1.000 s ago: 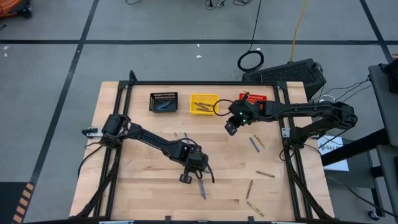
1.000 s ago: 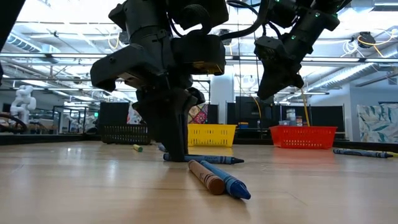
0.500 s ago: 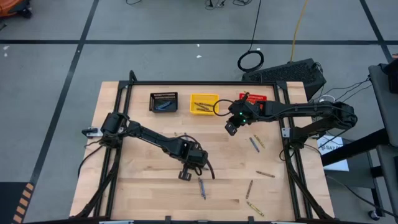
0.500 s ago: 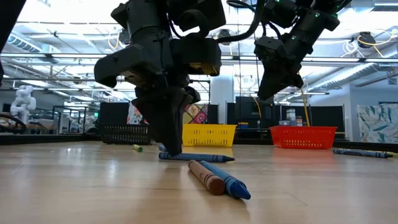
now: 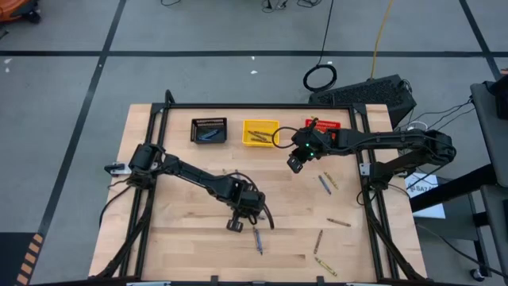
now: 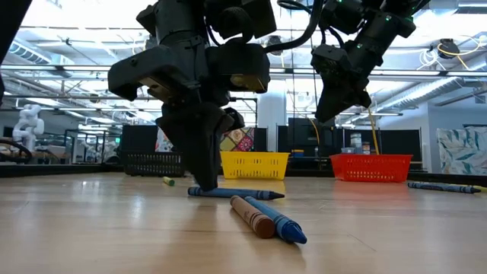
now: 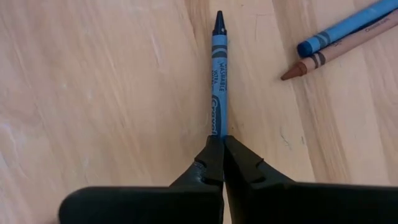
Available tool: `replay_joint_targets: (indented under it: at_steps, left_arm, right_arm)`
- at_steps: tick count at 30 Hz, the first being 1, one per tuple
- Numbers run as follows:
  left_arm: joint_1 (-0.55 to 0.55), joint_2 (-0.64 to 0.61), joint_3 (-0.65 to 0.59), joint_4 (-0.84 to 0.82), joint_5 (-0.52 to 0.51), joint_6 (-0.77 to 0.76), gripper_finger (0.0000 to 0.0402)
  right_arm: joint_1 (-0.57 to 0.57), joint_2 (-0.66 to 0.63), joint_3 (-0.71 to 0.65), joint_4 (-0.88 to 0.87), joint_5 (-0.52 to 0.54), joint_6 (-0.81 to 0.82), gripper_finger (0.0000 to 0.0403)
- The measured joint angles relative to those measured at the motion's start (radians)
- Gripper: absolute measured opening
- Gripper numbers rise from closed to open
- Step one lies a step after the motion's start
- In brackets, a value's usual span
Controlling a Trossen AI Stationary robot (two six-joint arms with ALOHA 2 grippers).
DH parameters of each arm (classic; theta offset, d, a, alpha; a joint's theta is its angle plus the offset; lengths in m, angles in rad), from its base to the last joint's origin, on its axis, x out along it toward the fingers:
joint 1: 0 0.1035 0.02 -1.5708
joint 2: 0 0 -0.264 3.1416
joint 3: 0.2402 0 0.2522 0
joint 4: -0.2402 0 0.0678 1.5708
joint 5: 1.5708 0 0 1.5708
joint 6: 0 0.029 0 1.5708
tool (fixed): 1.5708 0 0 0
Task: Sort crayons
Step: Put the crayon into the black bin
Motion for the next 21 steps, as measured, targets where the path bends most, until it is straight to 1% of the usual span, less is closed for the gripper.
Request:
replay_joint_targets:
  at_steps: [9,21]
  left_arm:
    - [0.011,-0.002,0.002,-0.044,0.000,-0.001,0.0000]
    - [0.015,-0.003,0.008,-0.101,0.025,-0.001,0.0000]
  right_arm:
    - [0.000,0.000,0.000,0.000,0.000,-0.002,0.0070]
    - [0.000,0.000,0.000,0.000,0.000,-0.003,0.0070]
